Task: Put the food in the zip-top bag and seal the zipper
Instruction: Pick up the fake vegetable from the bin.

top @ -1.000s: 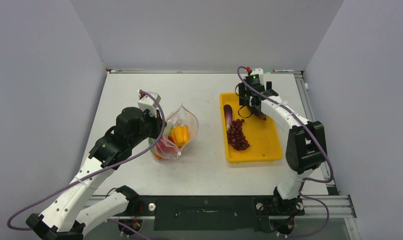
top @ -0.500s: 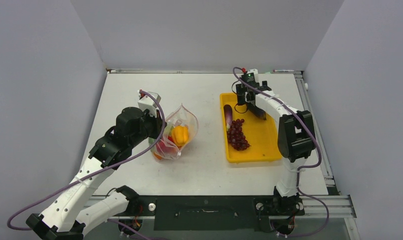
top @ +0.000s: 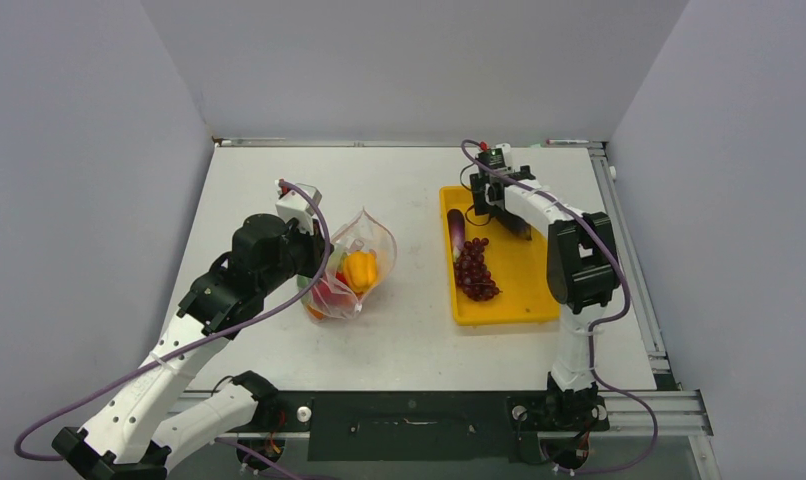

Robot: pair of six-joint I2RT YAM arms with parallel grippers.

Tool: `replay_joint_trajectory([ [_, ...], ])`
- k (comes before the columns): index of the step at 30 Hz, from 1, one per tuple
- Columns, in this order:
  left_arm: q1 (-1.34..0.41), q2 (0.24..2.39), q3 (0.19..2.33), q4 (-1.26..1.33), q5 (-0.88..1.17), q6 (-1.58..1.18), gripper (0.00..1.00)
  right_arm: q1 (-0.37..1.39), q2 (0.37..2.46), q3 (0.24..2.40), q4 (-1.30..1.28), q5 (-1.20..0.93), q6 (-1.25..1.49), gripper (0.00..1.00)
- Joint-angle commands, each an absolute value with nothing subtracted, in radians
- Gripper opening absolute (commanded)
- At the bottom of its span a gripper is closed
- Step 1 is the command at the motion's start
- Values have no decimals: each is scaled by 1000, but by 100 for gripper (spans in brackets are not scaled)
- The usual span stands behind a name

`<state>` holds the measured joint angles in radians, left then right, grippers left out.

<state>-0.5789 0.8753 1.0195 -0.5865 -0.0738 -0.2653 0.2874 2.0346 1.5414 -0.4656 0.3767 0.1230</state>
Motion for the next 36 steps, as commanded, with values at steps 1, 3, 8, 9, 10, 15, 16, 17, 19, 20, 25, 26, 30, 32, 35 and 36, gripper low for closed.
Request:
replay_joint_trajectory([
  [1,-572,876,1022,-557,-69,-262,0,282,2049,1573,-454,407,127,90],
  [3,-572,876,1022,-556,-69,-262,0,282,2052,1567,-449,414,128,90],
  [8,-572,877,1022,-558,-69,-263,0,284,2067,1565,-450,442,132,91],
  [9,-572,877,1022,-558,-70,-262,0,285,2069,1565,-451,443,133,92],
  [10,-572,877,1023,-558,-71,-262,0,286,2068,1564,-450,441,133,94],
  [15,-572,876,1023,-558,-70,-262,0,291,2056,1552,-441,436,139,91],
  [16,-572,876,1022,-558,-69,-262,0,293,2055,1550,-441,434,140,86],
  [17,-572,876,1023,-558,-69,-262,0,293,2053,1546,-439,433,140,83],
  [19,-572,874,1022,-558,-69,-262,0,292,2051,1542,-439,428,143,76],
  [20,-572,874,1022,-558,-69,-262,0,292,2048,1540,-439,424,145,71],
  [25,-572,873,1022,-558,-68,-262,0,303,2008,1529,-435,414,153,46],
  [26,-572,873,1022,-557,-68,-262,0,307,1996,1527,-434,417,155,44],
  [30,-572,873,1022,-558,-68,-262,0,332,1933,1510,-432,440,160,42],
  [32,-572,873,1022,-560,-68,-262,0,346,1895,1493,-430,444,162,41],
  [35,-573,871,1023,-559,-69,-261,0,369,1818,1454,-413,434,169,41],
  [36,-573,871,1023,-559,-69,-261,0,378,1796,1445,-411,435,173,41],
])
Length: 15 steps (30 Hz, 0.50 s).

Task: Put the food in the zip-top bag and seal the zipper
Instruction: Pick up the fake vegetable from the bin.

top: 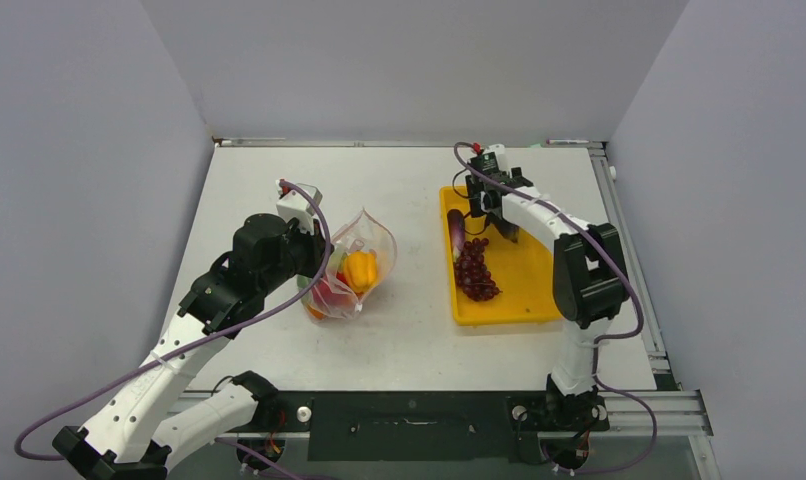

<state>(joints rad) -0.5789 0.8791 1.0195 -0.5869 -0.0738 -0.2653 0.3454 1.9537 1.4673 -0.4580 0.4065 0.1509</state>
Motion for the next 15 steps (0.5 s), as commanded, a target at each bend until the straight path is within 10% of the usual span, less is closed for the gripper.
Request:
replay_joint_trajectory([
  [1,-574,871,1022,-560,-69,-261,0,385,1771,1438,-411,432,174,41],
  [15,-574,880,1023,-559,-73,-259,0,458,1423,1344,-358,79,217,40],
])
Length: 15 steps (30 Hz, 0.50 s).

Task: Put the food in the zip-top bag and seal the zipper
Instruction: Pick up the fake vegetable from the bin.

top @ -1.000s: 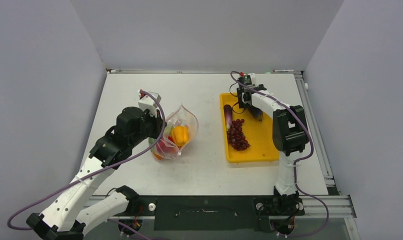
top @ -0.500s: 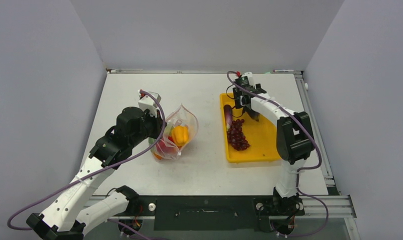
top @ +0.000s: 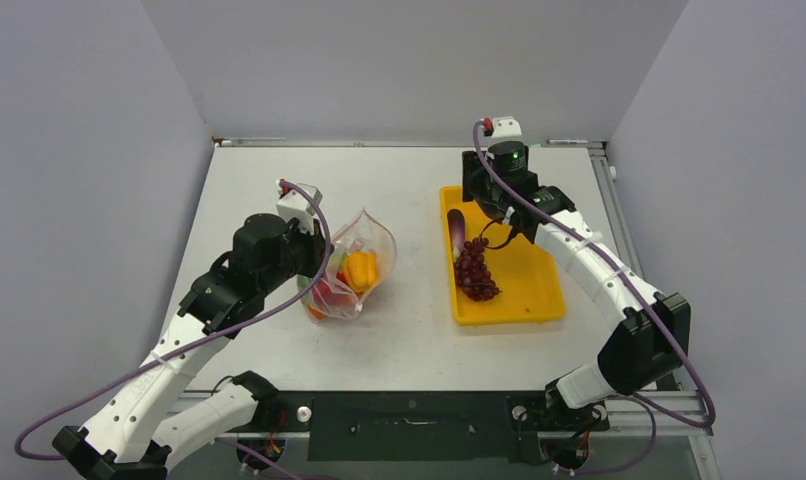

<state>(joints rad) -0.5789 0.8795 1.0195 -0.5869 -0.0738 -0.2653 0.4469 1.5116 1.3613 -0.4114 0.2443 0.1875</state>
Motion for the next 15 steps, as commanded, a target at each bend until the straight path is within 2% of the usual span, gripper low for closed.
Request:
replay_joint_trajectory([
  [1,-574,880,1022,-559,-74,-259,0,462,1406,1338,-354,43,224,40],
  [8,-572,887,1022,-561,-83,-259,0,479,1297,1286,-282,-248,301,40],
  [15,-572,884,1022,-560,-87,-259,0,505,1193,1197,-86,-452,449,40],
])
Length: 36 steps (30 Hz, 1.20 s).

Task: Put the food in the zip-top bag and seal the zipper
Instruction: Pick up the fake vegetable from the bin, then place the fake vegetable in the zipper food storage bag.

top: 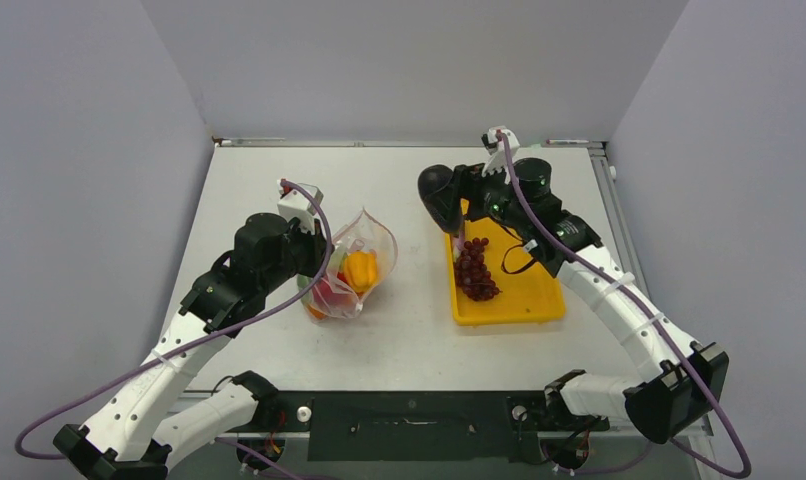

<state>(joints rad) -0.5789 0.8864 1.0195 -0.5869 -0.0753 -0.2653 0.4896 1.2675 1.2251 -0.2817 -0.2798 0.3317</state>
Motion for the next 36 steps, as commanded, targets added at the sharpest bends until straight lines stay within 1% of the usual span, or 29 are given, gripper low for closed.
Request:
replay_joint_trajectory([
  [1,-572,883,1020,-559,-87,-259,0,508,1183,1182,-45,-476,481,40],
  [4,-572,882,1021,-559,-85,-259,0,526,1157,1143,86,-524,569,39],
  [9,-572,881,1021,-558,-82,-261,0,593,1136,1099,247,-527,662,38],
  [18,-572,879,1020,-557,-75,-262,0,777,1157,1032,442,-387,689,39],
  [25,-572,871,1021,-556,-73,-262,0,878,1218,1018,451,-308,624,38],
  [30,-572,864,1021,-553,-71,-264,0,897,1260,999,422,-281,579,38],
  [36,-572,862,1020,-553,-72,-264,0,920,1265,955,383,-239,512,37],
])
